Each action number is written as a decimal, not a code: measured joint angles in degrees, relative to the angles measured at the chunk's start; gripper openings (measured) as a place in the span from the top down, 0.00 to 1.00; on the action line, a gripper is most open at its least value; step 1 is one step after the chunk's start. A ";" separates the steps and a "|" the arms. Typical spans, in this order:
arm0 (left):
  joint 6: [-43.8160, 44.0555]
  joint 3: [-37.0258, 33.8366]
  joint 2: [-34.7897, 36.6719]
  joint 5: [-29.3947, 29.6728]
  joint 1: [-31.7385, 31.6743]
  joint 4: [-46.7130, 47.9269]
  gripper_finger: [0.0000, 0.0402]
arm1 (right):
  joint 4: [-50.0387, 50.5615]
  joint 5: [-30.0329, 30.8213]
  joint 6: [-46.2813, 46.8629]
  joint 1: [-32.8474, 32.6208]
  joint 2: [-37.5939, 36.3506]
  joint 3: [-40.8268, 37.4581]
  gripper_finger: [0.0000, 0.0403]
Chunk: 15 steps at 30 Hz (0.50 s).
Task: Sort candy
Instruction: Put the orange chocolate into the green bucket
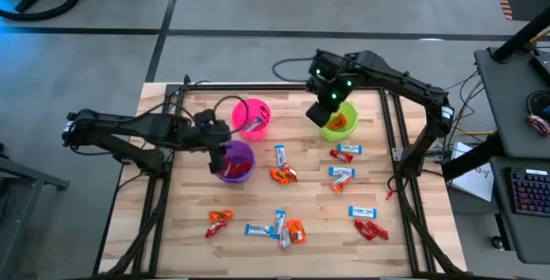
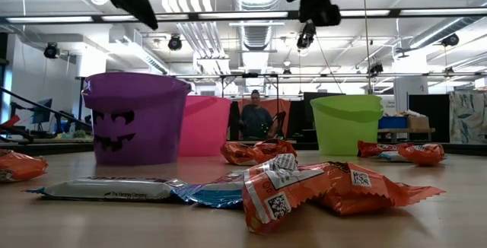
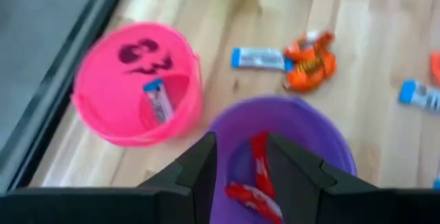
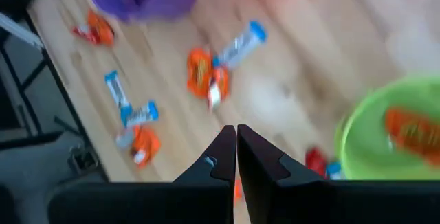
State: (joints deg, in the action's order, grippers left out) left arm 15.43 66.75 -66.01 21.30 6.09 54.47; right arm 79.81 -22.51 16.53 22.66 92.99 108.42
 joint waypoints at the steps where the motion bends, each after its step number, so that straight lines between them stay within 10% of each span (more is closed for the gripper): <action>1: 0.53 0.17 0.70 0.55 0.00 -0.78 0.72 | 0.87 0.01 0.92 -0.80 0.00 -0.17 0.98; 10: 1.01 -1.04 10.67 0.73 0.02 -9.65 0.72 | 0.46 4.62 10.74 -11.06 -4.70 -8.92 0.98; 15: -0.15 -1.19 15.12 6.23 0.02 -9.80 0.72 | -2.69 5.11 1.30 -16.34 -9.68 -16.99 0.98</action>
State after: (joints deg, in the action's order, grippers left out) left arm 15.28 65.56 -50.89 27.53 6.11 44.66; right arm 77.12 -17.40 17.83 6.32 83.31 91.43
